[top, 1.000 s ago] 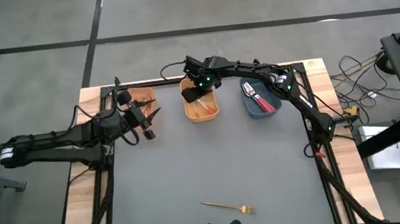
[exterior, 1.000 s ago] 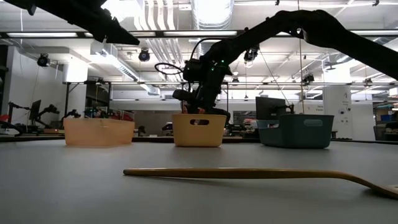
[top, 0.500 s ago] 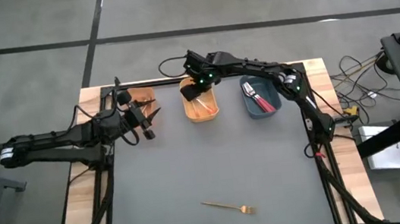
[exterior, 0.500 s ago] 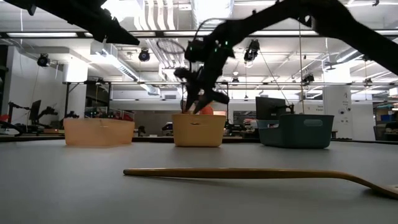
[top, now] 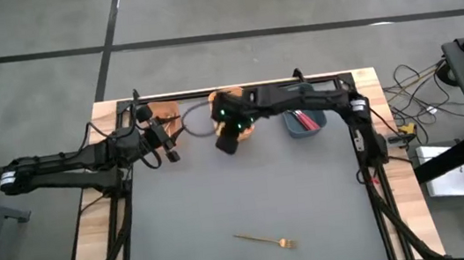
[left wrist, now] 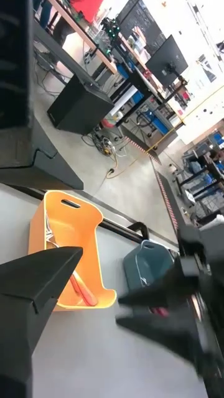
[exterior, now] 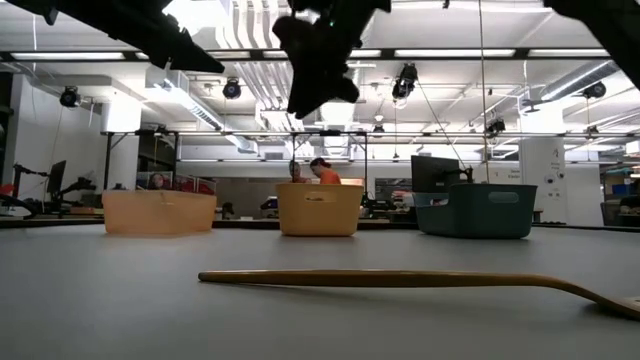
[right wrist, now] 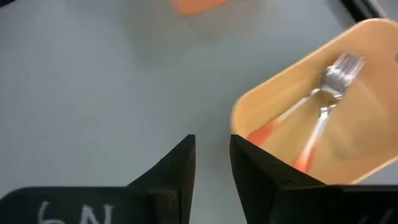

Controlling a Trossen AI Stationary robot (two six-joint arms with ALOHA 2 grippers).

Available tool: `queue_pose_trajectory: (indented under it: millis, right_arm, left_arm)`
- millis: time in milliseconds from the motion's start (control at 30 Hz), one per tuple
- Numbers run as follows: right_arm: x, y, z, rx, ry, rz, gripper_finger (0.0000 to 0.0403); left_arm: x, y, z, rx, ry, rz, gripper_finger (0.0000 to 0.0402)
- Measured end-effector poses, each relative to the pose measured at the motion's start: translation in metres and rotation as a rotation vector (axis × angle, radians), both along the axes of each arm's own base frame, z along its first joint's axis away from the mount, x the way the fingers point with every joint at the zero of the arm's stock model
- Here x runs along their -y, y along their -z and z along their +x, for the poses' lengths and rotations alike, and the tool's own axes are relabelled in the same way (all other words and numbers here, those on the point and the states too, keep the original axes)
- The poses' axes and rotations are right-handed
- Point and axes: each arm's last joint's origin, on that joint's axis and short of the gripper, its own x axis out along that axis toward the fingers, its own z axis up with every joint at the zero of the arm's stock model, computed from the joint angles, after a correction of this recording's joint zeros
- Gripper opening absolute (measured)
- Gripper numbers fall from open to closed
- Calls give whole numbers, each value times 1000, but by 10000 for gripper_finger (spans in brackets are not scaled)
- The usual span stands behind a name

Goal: Sort silverware by color (type)
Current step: Put the gold fork into the orange bin

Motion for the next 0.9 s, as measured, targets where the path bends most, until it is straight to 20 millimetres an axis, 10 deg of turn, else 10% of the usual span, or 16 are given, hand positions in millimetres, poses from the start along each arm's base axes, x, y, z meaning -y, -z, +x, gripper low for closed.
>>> queue_pose_trajectory:
  millis: [467,900]
  right_arm:
    - [-82,11,-37,174,-189,-39,79]
    - [-137,37,-87,258,-357,-70,74]
  left_arm:
    - [0,-1,0,43,-17,-75,139]
    - [17,7,9,157,149,-494,139]
